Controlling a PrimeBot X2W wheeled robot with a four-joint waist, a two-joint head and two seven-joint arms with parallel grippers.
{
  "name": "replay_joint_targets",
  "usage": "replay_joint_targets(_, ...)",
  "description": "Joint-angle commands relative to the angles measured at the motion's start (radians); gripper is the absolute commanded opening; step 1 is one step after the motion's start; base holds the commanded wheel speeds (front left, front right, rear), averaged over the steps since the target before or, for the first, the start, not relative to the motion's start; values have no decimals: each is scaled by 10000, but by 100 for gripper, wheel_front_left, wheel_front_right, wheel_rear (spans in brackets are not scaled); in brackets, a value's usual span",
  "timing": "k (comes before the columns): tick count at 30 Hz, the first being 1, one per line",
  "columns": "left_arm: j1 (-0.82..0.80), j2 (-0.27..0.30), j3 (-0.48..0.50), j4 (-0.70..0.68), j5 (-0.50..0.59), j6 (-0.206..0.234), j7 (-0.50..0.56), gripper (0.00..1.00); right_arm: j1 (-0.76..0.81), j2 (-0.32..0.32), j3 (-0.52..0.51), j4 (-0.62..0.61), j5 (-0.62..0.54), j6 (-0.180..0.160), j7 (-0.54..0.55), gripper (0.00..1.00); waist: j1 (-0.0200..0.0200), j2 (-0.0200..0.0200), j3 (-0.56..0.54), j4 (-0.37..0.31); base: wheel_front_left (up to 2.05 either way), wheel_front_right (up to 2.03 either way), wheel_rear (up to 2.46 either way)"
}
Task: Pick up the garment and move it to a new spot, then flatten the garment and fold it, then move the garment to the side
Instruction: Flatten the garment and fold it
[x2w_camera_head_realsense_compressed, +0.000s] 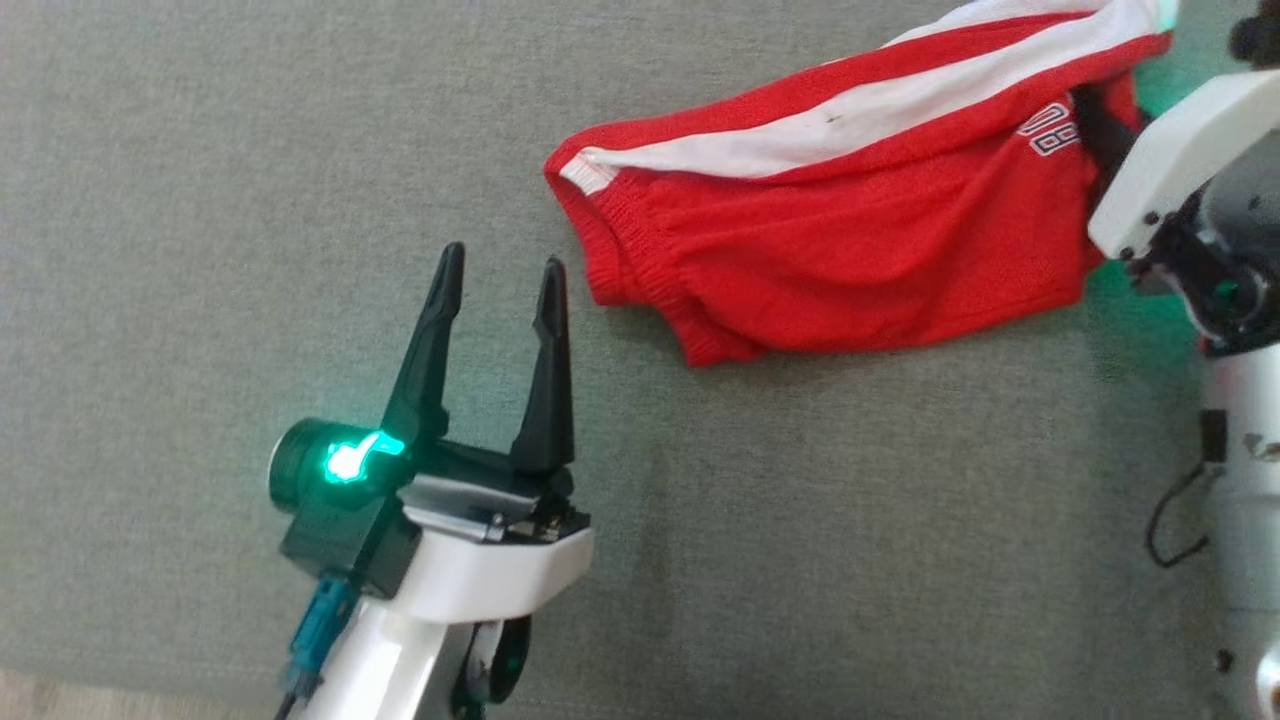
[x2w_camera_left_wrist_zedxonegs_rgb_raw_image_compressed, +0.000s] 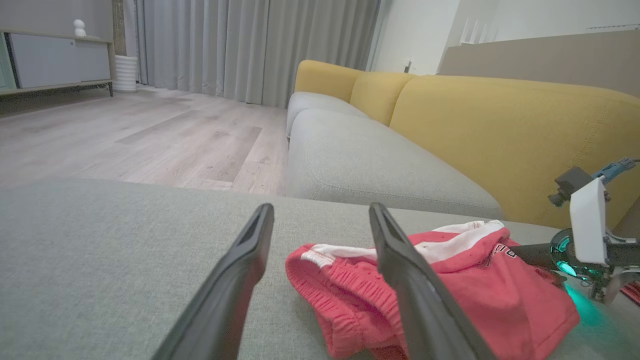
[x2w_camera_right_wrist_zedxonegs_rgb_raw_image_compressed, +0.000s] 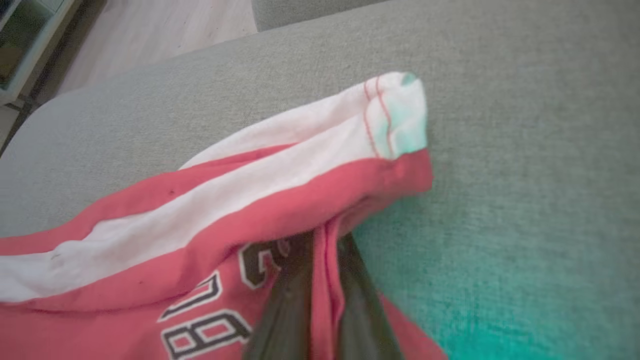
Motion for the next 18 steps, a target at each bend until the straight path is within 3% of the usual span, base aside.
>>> replay_joint_targets(1,260,-26,459,-242,137,-145,-50,100,389,231,106,-152,134,73,147,0,0,0,-194,-202,0,0,0)
replay_joint_targets(12,1473,-150,1712,66,570,-1068,-50,100,1207,-172,-2895,-1069,482,73,232,0,0,0,-994,-1079,0,0,0)
replay_joint_targets(18,1610,-169,1735,110,414,-1210,-51,100,1264,173,-2988,-2334,527,73,631,0,0,0,-1142,-1098,0,0,0)
